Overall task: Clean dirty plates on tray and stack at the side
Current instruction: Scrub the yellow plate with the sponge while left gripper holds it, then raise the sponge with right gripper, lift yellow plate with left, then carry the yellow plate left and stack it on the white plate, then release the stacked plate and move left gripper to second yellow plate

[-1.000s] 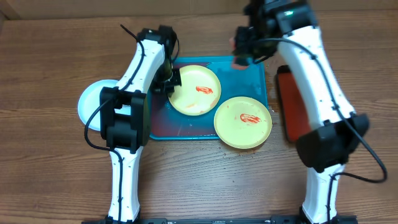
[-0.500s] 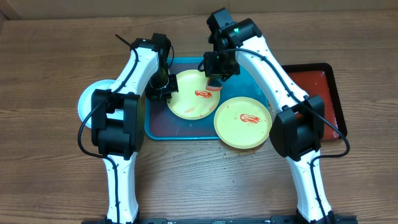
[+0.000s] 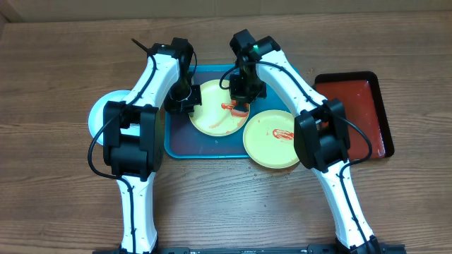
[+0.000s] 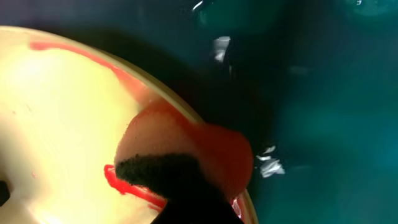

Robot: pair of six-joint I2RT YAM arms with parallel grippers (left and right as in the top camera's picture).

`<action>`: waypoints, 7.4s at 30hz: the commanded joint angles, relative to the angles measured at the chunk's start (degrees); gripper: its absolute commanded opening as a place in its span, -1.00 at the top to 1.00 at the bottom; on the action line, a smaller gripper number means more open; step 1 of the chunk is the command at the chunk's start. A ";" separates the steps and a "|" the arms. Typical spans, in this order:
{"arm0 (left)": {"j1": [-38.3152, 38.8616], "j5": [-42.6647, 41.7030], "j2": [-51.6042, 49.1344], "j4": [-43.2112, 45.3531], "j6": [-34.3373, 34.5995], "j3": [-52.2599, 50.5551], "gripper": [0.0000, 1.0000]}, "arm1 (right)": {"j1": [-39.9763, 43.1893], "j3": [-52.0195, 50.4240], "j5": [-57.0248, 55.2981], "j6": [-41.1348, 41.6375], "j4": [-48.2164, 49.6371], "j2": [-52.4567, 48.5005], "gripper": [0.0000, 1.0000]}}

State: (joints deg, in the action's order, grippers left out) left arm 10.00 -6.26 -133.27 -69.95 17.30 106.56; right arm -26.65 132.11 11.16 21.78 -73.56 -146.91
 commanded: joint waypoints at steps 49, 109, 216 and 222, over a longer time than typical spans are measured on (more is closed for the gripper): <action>-2.45 -0.83 -4.22 2.73 -4.07 -3.50 0.92 | -2.21 -0.15 -13.00 3.50 8.00 -2.82 0.92; -2.47 -2.54 -4.22 3.78 -4.11 -3.50 0.91 | -6.95 0.61 11.02 -4.33 10.43 -2.89 0.92; -30.71 4.68 24.15 -0.63 1.55 -8.57 0.91 | 23.43 0.72 -1.11 -8.35 -7.58 29.79 0.92; -36.98 2.25 24.15 8.44 2.29 -18.73 0.91 | 23.41 0.72 -1.07 -8.33 -7.34 29.79 0.92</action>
State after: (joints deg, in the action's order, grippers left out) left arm -25.54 -0.99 -110.26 -63.75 19.14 91.81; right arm -3.46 132.42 10.09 13.47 -81.36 -117.43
